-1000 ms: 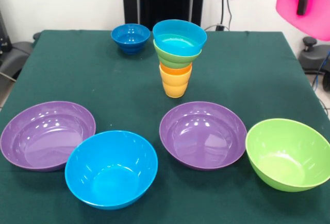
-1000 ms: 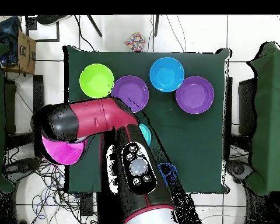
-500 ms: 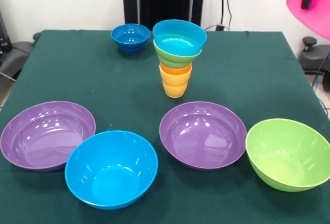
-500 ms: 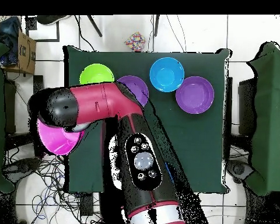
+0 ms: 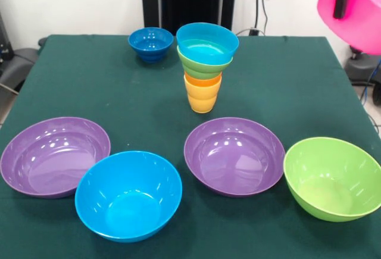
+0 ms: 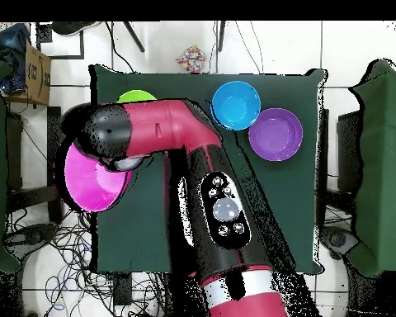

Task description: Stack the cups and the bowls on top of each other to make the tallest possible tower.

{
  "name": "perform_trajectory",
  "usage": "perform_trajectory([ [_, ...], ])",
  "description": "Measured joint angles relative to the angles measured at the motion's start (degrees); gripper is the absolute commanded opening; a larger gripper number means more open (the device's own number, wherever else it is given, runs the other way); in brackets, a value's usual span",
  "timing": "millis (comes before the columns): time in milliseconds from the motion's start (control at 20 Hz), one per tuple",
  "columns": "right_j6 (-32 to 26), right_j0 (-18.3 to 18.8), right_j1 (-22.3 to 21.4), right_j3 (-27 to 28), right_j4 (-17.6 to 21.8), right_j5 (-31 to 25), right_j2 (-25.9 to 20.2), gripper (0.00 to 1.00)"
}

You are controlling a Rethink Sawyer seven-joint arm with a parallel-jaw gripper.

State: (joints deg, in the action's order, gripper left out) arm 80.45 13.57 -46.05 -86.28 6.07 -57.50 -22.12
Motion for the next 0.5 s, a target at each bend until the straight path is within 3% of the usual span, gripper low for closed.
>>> perform_trajectory([
  [500, 0.00, 3.60, 3.21, 2.23, 0.01, -1.45, -1.28, 0.00],
])
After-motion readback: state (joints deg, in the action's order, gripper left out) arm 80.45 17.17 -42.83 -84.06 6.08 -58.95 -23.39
